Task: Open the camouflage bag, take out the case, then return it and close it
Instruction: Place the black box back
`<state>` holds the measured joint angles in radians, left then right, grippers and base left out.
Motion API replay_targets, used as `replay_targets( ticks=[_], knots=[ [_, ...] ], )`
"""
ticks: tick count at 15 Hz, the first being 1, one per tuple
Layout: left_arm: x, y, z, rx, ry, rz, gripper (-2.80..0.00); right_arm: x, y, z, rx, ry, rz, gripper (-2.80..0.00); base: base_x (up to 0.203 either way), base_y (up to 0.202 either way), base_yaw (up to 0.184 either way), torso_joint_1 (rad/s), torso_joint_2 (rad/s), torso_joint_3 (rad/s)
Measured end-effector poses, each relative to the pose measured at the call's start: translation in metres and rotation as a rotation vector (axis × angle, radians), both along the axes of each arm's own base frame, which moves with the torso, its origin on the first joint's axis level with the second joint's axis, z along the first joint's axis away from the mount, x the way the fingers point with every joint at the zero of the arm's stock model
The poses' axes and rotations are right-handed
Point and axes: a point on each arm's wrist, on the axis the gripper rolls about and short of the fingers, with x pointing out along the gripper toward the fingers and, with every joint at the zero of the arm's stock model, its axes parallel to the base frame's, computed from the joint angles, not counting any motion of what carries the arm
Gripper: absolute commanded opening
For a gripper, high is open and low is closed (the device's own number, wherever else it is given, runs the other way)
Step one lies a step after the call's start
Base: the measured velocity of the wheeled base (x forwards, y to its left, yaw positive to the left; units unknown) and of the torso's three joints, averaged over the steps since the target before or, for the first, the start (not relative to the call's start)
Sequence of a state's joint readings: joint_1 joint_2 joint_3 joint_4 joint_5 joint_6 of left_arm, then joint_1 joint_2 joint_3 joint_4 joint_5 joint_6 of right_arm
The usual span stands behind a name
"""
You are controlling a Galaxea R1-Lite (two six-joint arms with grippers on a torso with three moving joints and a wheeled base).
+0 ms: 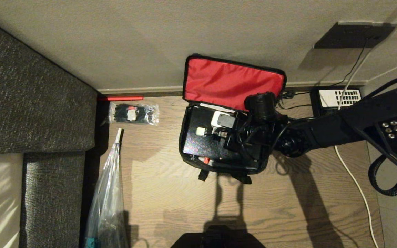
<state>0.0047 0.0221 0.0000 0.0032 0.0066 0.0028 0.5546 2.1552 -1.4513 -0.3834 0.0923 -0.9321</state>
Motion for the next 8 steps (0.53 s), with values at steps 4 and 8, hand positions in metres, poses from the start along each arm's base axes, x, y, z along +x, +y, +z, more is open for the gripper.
replay_targets(
  ticks=[4,8],
  knots=[
    [0.000,0.000,0.000,0.000,0.005,-0.001,-2.80,0.001,-0.003,-0.004,-0.002,0.017,-0.012,0.00,0.000,0.000,0.000,0.000,0.00,0.000],
    [0.001,0.000,0.000,0.000,0.013,-0.001,-2.80,-0.018,-0.013,-0.010,-0.032,0.067,-0.013,0.00,0.000,0.000,0.000,0.000,0.00,0.000]
  ],
)
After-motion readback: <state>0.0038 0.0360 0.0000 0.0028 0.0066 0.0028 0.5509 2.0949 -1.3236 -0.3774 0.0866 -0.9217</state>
